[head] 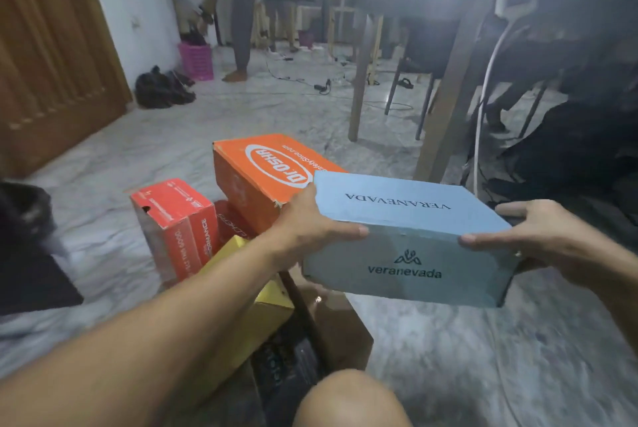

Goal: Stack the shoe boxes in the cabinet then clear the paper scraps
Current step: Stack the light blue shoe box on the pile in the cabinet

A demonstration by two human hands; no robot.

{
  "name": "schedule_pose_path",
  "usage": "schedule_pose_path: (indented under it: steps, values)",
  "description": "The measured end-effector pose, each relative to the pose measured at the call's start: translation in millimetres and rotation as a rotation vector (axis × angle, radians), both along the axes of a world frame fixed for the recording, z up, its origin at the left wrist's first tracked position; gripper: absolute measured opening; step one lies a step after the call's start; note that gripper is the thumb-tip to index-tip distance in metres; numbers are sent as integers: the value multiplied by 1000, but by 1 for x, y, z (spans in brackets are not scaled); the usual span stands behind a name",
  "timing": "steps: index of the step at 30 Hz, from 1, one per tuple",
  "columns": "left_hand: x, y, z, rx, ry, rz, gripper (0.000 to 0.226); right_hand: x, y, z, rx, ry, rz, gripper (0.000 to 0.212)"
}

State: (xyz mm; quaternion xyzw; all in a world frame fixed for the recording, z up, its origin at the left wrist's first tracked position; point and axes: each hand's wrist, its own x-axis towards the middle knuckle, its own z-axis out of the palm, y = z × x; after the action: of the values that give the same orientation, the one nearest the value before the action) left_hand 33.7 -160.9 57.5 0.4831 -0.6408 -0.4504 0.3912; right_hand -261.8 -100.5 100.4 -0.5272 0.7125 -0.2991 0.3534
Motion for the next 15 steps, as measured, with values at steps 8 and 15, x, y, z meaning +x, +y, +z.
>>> schedule_pose_path:
  steps: [8,15]
  values:
    - [114,60,70,-95,-71,135,67,108,2,59,70,-66,355,31]
    - [239,124,101,-59,-119,367,62,219,-21,72,160,-152,726,54]
